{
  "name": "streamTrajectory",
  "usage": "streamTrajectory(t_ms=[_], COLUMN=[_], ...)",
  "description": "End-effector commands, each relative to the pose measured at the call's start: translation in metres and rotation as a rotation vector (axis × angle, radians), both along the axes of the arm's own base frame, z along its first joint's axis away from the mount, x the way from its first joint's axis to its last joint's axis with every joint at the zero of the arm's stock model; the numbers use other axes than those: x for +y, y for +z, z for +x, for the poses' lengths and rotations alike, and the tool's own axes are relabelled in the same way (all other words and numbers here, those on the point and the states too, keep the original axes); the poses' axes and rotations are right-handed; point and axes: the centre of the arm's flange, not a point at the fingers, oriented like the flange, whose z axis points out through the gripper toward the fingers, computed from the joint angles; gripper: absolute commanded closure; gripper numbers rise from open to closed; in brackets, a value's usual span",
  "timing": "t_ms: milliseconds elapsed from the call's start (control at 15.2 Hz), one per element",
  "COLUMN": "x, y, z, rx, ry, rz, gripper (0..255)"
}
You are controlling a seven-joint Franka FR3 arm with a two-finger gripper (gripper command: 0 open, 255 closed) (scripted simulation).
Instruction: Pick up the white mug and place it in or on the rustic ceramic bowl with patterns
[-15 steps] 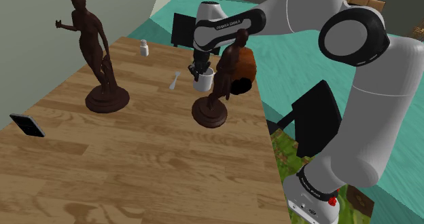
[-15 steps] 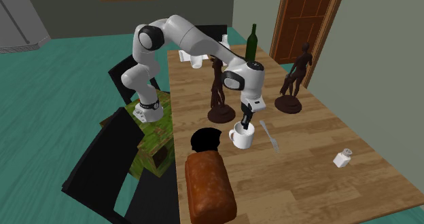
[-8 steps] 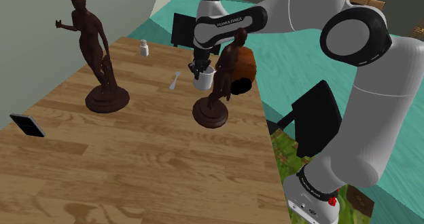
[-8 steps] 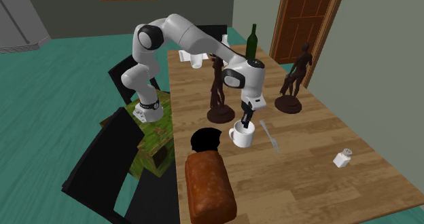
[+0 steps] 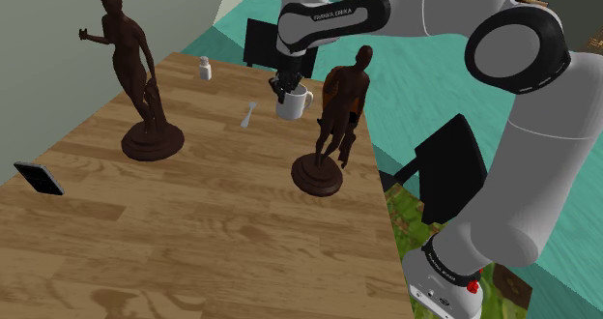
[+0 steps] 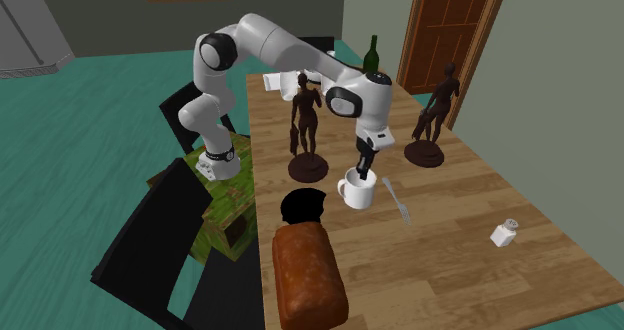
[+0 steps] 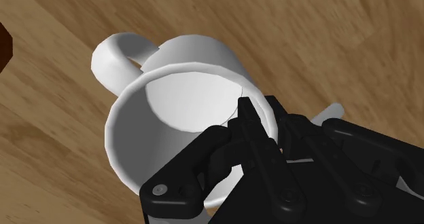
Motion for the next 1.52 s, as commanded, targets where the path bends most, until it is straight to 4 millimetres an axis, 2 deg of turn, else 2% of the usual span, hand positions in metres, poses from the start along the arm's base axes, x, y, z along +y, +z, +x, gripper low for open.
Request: streamTrajectory(t_ms=[0, 1386, 1452], x=[-0.001, -0.001, -0.010], y=[0.010, 0.118, 0.120], z=[0.000, 0.000, -0.009], rx=[0.000, 0.000, 0.000], ry=[0.000, 0.000, 0.000], rz=[0.000, 0.000, 0.000], gripper=[255, 255, 255])
